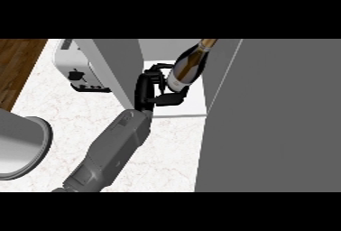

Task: Pick up the wine, place it into the cabinet and close the cabinet

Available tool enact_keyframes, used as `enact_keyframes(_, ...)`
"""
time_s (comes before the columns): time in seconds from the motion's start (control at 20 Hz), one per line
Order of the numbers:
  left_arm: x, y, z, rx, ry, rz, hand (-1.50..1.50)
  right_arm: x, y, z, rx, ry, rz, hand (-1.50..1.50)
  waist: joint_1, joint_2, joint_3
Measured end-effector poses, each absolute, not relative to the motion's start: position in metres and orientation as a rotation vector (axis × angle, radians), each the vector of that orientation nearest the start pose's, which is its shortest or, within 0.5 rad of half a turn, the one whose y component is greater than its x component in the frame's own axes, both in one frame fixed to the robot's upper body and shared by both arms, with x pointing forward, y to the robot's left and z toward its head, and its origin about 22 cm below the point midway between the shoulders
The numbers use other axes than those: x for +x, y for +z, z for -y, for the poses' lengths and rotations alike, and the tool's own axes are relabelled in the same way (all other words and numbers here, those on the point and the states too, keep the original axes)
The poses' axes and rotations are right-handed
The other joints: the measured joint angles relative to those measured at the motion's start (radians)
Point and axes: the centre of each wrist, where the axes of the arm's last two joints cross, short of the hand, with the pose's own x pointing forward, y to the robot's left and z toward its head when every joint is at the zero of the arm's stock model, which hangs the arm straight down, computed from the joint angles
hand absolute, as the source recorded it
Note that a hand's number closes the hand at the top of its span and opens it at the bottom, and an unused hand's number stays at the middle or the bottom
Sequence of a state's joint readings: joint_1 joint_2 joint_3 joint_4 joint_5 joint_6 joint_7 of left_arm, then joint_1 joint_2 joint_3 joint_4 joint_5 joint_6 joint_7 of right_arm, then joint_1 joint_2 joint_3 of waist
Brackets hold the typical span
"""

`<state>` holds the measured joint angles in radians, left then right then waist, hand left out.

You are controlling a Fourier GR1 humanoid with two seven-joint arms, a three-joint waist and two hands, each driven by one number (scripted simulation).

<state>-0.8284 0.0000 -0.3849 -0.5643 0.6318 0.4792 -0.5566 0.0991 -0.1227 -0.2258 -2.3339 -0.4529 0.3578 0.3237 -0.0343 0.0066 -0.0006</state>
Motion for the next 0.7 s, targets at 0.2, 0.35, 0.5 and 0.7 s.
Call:
enact_keyframes(0.2,0.39,-0.002,-0.085,0.008,0.065,1.727,1.5,0.16,0.164,0.283,0.284,0.235,1.972,-1.5,-0.006,0.002,0.0)
enact_keyframes(0.35,0.396,0.004,-0.083,0.03,0.059,1.71,1.5,0.163,0.165,0.282,0.292,0.245,1.972,-1.5,-0.012,0.004,0.0)
enact_keyframes(0.5,0.403,0.006,-0.086,0.084,0.015,1.7,1.5,0.163,0.166,0.28,0.304,0.252,1.973,-1.5,-0.017,0.006,0.0)
enact_keyframes(0.7,0.404,-0.002,-0.093,0.131,0.0,1.67,1.5,0.165,0.167,0.283,0.313,0.277,1.983,-1.5,-0.03,0.01,0.0)
